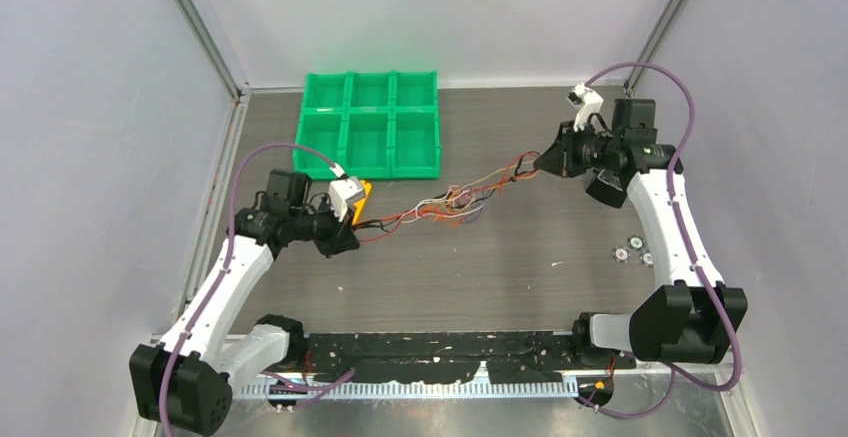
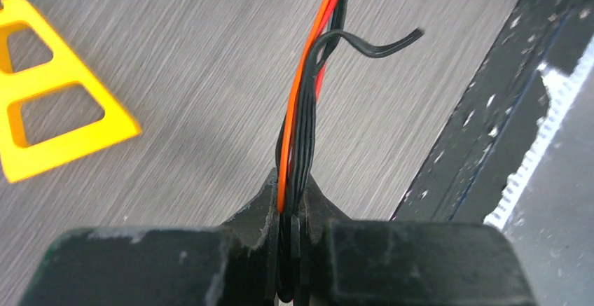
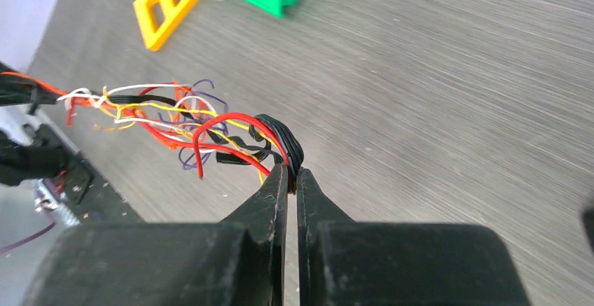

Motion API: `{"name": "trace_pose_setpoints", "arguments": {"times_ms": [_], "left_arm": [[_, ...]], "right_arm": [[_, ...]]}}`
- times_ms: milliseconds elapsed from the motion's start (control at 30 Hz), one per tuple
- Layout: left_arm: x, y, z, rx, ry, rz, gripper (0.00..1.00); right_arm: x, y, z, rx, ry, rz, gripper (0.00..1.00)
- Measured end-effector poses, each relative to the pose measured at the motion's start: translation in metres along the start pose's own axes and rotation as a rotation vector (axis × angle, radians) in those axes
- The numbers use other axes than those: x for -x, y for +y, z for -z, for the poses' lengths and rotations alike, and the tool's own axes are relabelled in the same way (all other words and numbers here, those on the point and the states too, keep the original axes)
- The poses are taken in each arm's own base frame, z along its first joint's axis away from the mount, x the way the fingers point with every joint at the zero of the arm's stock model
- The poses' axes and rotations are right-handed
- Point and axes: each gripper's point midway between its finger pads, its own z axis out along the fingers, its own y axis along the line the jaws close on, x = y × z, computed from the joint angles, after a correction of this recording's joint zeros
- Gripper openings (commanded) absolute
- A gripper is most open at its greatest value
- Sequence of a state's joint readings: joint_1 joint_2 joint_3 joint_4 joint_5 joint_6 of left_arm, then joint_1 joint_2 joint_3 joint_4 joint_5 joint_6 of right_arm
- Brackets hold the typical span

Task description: Untangle the cables

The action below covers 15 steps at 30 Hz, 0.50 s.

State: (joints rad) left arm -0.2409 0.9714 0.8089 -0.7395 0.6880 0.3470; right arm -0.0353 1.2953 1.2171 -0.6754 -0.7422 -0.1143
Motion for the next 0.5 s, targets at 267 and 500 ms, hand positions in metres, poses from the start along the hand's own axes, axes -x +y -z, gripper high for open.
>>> {"name": "trace_pose_setpoints", "arguments": {"times_ms": [267,500], "left_arm": [[-0.033,0.039,0.019,0.114,0.17,-0.098,0.0],[-0.056,0.072,0.043,0.183,0.219,-0.138,0.0]], "right_arm": [[-0.009,-0.049,0.024,-0.184,0.012,0.012,0.05],[-0.021,-0.059,0.034,-0.202,0.044,-0.008,0.05]]}}
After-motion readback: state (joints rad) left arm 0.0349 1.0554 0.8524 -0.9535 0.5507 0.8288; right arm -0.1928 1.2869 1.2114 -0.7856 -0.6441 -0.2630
